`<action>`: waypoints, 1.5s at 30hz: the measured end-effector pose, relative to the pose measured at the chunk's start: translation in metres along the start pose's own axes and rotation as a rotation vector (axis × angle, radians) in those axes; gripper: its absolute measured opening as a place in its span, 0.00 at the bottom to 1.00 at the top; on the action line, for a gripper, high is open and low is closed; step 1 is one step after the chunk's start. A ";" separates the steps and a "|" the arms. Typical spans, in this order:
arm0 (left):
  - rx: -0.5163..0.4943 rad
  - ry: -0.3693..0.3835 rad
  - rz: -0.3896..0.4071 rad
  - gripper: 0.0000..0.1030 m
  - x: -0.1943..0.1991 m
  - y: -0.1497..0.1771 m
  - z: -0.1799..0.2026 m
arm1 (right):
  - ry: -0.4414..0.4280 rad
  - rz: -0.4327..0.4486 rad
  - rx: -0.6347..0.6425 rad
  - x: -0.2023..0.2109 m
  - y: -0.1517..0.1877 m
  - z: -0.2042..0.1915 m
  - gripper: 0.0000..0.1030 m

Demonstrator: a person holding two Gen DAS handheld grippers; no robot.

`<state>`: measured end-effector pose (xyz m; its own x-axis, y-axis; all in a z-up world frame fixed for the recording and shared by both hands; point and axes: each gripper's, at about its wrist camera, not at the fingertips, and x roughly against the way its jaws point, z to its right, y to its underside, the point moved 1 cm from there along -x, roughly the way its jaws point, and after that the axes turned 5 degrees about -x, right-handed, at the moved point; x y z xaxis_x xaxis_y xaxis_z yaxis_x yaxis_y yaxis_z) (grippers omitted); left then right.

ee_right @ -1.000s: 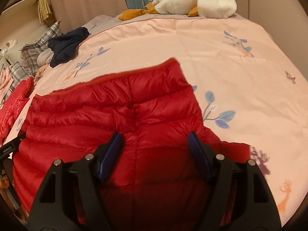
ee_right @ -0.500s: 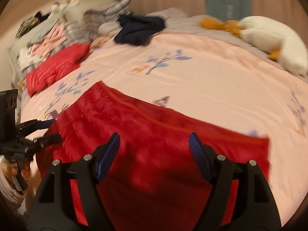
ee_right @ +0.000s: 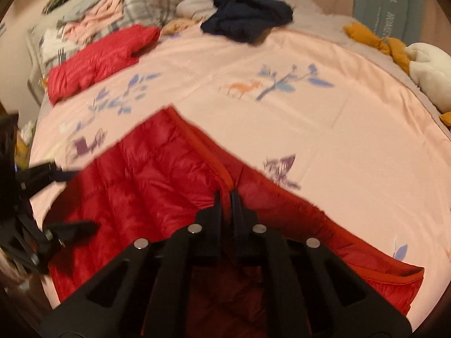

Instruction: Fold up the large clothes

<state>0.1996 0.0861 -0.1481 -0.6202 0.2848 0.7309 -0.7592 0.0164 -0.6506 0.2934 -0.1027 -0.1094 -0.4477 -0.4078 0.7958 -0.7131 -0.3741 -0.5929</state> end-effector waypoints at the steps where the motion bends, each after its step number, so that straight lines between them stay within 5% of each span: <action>1: 0.004 -0.001 0.000 0.89 -0.001 0.000 -0.001 | 0.007 0.009 0.001 -0.001 -0.002 0.000 0.06; 9: 0.011 -0.018 -0.005 0.89 -0.004 0.002 0.000 | 0.054 -0.028 -0.009 -0.026 0.004 0.002 0.11; 15: 0.002 -0.031 -0.002 0.89 0.003 0.000 0.006 | 0.055 0.067 -0.100 0.011 0.003 0.015 0.29; 20: -0.007 -0.034 0.004 0.89 0.008 -0.003 0.009 | 0.096 0.100 -0.142 0.043 0.014 0.031 0.29; 28: 0.001 -0.039 -0.002 0.89 0.001 -0.004 0.007 | 0.260 -0.065 -0.142 0.014 0.043 0.059 0.29; 36: -0.001 -0.051 -0.012 0.89 -0.010 -0.003 0.006 | 0.334 -0.097 -0.161 -0.023 0.036 0.061 0.32; 41: 0.005 -0.064 -0.014 0.89 -0.004 -0.006 0.009 | 0.270 -0.034 -0.263 -0.010 0.038 0.074 0.35; 45: -0.008 -0.059 0.004 0.89 0.008 -0.008 0.016 | 0.265 0.119 -0.336 0.034 0.047 0.078 0.59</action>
<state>0.1974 0.0734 -0.1335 -0.6336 0.2277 0.7394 -0.7555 0.0235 -0.6547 0.2867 -0.1988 -0.1200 -0.6286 -0.1879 0.7547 -0.7647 -0.0281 -0.6438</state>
